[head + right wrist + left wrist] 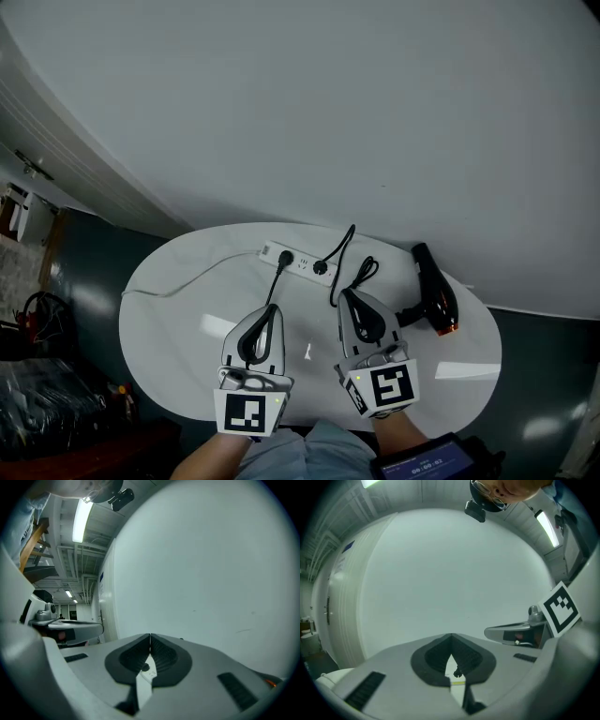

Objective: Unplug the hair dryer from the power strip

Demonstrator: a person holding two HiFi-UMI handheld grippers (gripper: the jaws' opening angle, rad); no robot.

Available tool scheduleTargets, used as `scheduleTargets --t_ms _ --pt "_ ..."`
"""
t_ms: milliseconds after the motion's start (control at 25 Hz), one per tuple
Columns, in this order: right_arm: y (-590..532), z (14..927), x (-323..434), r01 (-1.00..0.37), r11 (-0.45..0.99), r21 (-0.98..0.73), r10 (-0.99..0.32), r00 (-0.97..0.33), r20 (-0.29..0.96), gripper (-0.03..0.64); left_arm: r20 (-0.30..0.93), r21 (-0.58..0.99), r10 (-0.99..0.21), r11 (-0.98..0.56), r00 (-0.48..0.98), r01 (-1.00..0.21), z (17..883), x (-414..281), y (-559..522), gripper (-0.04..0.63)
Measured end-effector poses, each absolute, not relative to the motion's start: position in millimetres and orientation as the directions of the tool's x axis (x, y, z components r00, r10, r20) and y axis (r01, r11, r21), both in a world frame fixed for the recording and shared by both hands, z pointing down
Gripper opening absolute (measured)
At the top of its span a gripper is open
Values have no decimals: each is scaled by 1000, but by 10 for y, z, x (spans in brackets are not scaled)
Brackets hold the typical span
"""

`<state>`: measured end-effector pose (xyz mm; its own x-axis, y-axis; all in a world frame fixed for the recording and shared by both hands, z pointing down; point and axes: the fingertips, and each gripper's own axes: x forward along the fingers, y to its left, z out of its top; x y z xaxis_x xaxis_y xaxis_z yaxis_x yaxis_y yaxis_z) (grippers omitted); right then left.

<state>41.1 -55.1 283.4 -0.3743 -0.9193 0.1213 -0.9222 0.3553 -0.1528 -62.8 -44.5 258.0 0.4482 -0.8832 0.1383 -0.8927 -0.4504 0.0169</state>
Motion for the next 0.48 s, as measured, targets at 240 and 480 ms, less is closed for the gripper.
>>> scheduleTargets --t_ms 240,480 --pt "-811 2964 486 -937 327 -126 -928 -343 145 2 173 44 -867 -467 467 -883 2780 -591 -781 -2" --pt "-898 3216 422 -944 309 -119 -920 -328 214 2 210 95 -828 -512 520 -854 3010 -467 -993 -2"
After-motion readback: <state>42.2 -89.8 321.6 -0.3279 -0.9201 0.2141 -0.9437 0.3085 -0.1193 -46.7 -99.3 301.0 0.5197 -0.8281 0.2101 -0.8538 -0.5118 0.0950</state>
